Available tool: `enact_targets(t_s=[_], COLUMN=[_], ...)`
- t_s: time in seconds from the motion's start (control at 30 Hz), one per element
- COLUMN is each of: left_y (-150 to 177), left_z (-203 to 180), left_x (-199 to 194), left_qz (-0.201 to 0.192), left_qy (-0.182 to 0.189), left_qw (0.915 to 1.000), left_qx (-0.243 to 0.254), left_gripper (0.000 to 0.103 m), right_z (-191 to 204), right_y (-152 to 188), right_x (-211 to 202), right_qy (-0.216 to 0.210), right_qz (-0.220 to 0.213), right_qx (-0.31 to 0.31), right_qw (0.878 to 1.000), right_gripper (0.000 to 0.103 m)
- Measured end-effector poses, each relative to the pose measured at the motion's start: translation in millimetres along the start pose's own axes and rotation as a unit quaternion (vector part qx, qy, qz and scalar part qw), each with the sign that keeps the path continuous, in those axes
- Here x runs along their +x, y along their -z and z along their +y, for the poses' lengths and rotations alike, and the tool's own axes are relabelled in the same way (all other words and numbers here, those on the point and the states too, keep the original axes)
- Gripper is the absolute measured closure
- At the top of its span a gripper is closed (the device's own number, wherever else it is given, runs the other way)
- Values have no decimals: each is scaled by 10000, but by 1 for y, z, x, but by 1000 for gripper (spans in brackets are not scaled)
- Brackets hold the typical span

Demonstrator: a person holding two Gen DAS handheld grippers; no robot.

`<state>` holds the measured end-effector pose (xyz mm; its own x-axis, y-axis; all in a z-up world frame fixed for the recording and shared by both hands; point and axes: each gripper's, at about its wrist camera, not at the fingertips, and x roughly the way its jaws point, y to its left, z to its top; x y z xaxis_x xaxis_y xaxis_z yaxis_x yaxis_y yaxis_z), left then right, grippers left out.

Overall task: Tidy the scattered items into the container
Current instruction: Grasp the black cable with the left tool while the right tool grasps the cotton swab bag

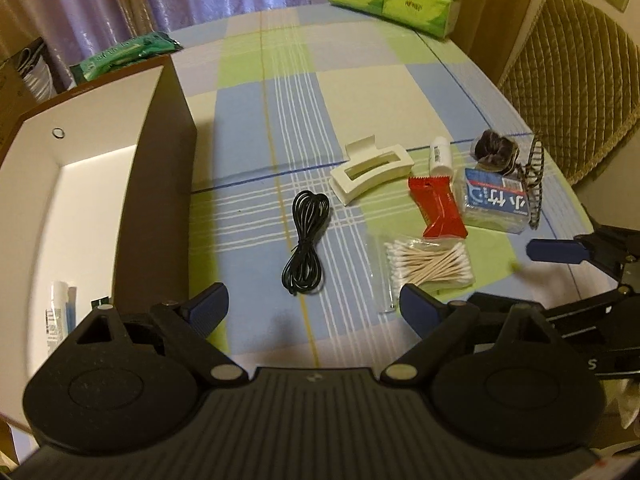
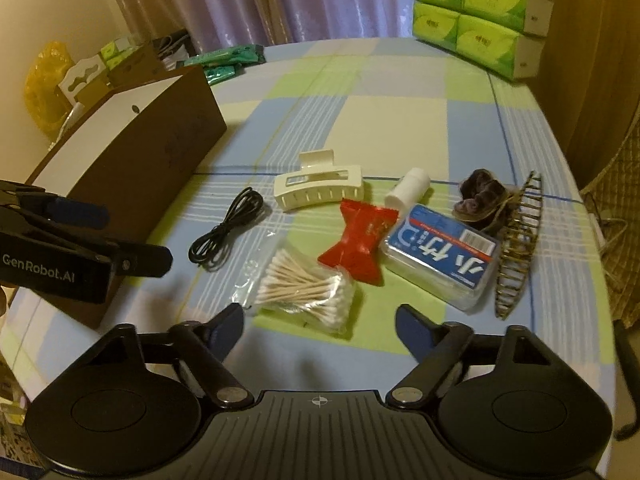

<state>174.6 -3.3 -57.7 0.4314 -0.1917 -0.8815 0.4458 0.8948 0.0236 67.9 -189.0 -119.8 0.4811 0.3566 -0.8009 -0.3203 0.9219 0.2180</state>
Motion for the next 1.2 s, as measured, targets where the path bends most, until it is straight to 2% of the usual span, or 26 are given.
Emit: enact_targets(t_s=[0.17, 0.3, 0.5, 0.6, 0.73, 0.77, 0.9, 1.03, 1.2], left_y=[-7, -13, -19, -21, -23, -23, -23, -23, -25], left_z=[3, 8, 15, 16, 17, 17, 17, 15, 10], left_x=[13, 21, 31, 35, 39, 39, 42, 45, 51], left_qz=[106, 141, 234, 280, 325, 330, 360, 405, 459], left_qy=[-3, 16, 15, 22, 52, 64, 86, 118, 176], left_qw=[9999, 9998, 9996, 9995, 9993, 9993, 9991, 9989, 9985], left_qx=[123, 155, 145, 148, 160, 169, 182, 209, 252], left_gripper=[13, 13, 13, 13, 13, 13, 13, 14, 17], right_z=[1, 2, 6, 11, 16, 16, 13, 10, -5], right_y=[-3, -5, -6, -6, -2, -1, 5, 14, 26], right_x=[13, 18, 31, 38, 50, 51, 49, 41, 25], right_qy=[35, 34, -15, -41, -66, -104, -256, -211, -112], right_qz=[-34, -147, -303, -331, -115, -39, 208, 386, 588], right_qx=[-24, -288, -979, -1391, -1891, -1972, -2066, -2070, -1652], right_qw=[10000, 9995, 9947, 9897, 9819, 9803, 9779, 9773, 9844], right_gripper=[34, 41, 55, 57, 64, 69, 81, 84, 84])
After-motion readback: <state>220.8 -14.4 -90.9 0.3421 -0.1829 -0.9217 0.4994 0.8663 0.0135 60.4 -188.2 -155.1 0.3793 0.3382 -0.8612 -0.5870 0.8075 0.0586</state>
